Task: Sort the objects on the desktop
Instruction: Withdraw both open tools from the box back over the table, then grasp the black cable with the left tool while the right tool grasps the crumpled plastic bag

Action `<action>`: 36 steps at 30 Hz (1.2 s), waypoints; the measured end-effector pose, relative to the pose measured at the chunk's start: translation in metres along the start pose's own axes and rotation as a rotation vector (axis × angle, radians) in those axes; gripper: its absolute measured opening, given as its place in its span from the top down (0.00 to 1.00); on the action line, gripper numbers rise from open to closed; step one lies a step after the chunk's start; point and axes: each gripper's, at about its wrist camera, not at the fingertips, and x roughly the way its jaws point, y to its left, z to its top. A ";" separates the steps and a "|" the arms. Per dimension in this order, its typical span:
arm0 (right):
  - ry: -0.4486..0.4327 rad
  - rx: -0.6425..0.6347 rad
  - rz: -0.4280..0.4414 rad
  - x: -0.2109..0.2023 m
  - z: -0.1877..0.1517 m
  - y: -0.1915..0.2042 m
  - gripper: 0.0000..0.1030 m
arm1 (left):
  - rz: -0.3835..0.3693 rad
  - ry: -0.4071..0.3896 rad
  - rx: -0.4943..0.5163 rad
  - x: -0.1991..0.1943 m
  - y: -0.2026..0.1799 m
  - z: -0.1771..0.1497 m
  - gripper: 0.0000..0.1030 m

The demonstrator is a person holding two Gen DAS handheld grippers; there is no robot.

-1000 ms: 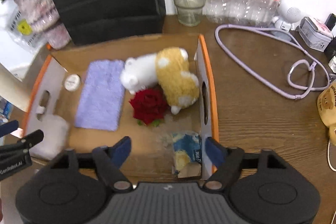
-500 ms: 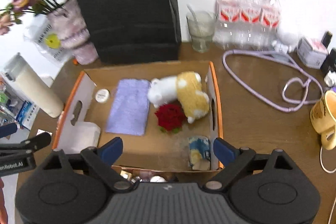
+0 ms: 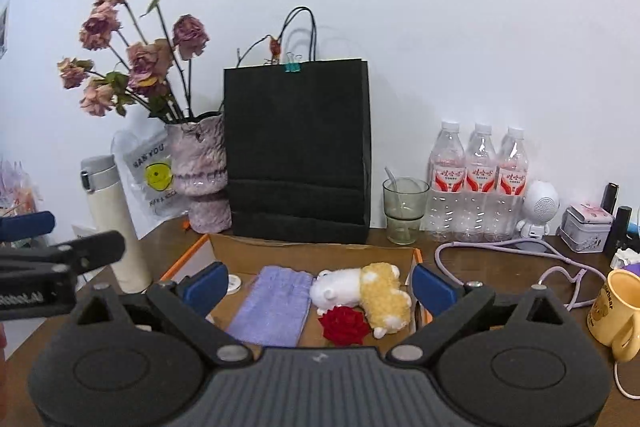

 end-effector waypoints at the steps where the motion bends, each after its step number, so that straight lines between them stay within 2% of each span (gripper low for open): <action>1: -0.003 0.007 0.004 -0.005 -0.003 0.001 0.04 | 0.008 0.004 0.007 -0.003 0.000 -0.004 0.00; 5: -0.016 0.021 0.007 -0.034 -0.035 0.004 0.01 | 0.048 0.058 0.029 -0.030 0.000 -0.045 0.00; 9: 0.020 0.006 0.029 -0.065 -0.092 0.009 0.00 | -0.022 0.130 0.014 -0.061 0.002 -0.102 0.00; 14: 0.088 0.075 0.032 -0.104 -0.163 0.007 0.00 | -0.056 0.173 -0.006 -0.109 0.002 -0.167 0.00; 17: 0.149 0.128 0.028 -0.124 -0.195 0.006 0.00 | -0.054 0.222 0.012 -0.126 0.007 -0.190 0.00; 19: 0.167 0.117 0.022 -0.135 -0.208 0.008 0.00 | -0.037 0.249 -0.031 -0.135 0.014 -0.198 0.00; 22: 0.184 0.090 -0.014 -0.145 -0.217 0.011 0.00 | -0.054 0.271 -0.082 -0.140 0.023 -0.196 0.00; 27: 0.171 0.102 0.005 -0.149 -0.214 0.005 0.00 | -0.033 0.254 -0.047 -0.134 0.021 -0.192 0.00; 32: 0.160 0.123 -0.029 -0.144 -0.212 -0.009 0.00 | -0.054 0.287 -0.060 -0.122 0.016 -0.196 0.00; 34: 0.157 0.129 -0.047 -0.141 -0.211 -0.018 0.00 | -0.066 0.280 -0.048 -0.116 0.010 -0.193 0.00; 36: 0.146 0.132 -0.077 -0.136 -0.207 -0.029 0.00 | -0.122 0.253 -0.030 -0.109 -0.001 -0.184 0.00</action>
